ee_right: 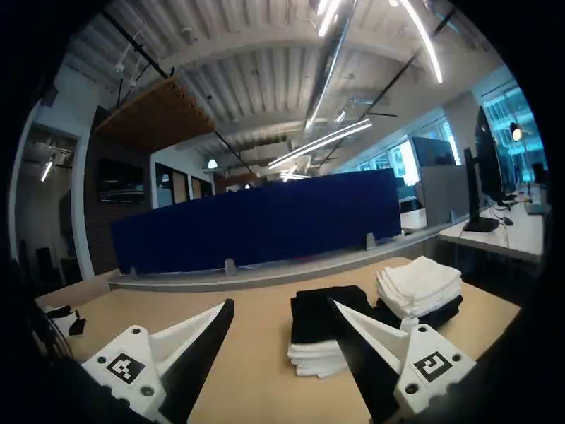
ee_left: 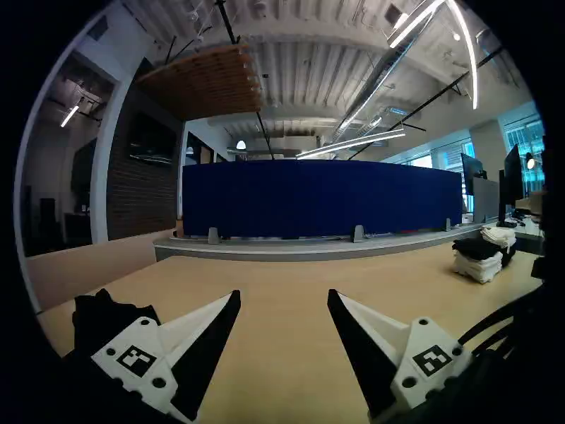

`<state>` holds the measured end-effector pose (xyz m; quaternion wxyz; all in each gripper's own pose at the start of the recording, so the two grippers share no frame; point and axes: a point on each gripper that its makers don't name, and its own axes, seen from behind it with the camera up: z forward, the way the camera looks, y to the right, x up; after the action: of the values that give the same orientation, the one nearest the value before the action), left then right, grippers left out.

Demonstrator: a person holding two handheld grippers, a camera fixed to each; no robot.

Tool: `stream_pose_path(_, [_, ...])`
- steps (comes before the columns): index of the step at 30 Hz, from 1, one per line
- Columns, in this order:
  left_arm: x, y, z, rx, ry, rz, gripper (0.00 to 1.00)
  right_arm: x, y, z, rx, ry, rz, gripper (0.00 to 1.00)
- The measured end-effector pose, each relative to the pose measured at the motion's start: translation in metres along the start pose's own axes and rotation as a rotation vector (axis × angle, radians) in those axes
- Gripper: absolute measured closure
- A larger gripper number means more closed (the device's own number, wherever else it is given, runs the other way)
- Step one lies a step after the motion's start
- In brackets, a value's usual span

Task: Fold towel

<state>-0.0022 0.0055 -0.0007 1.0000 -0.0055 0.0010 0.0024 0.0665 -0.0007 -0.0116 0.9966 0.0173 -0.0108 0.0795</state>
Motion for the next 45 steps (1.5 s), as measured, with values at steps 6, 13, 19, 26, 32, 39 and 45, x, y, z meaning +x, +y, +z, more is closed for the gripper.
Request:
stream_pose_path(6, [0.000,0.000,0.000,0.000,0.000,0.000,0.09,-0.027,0.007,0.002,-0.007,-0.006,-0.038,0.00])
stream_pose_path(13, [0.000,0.000,0.000,0.000,0.000,0.000,0.09,-0.042,0.017,0.005,-0.021,0.000,-0.042,0.00])
stream_pose_path(19, [0.000,0.000,0.000,0.000,0.000,0.000,0.09,-0.047,0.019,0.008,-0.019,0.011,-0.031,0.00])
stream_pose_path(26, [0.000,0.000,0.000,0.000,0.000,0.000,0.09,-0.055,0.013,0.011,-0.002,0.005,-0.051,0.00])
stream_pose_path(32, [0.000,0.001,0.001,0.000,0.000,0.000,0.09,-0.063,0.011,0.011,0.005,-0.004,-0.081,0.00])
stream_pose_path(39, [0.000,0.001,0.001,0.000,0.000,0.000,0.09,-0.062,0.013,0.011,-0.003,0.013,-0.098,0.00])
stream_pose_path(45, [0.000,0.001,0.001,0.000,0.000,0.000,0.09,-0.063,0.008,0.009,0.003,0.019,-0.132,0.00])
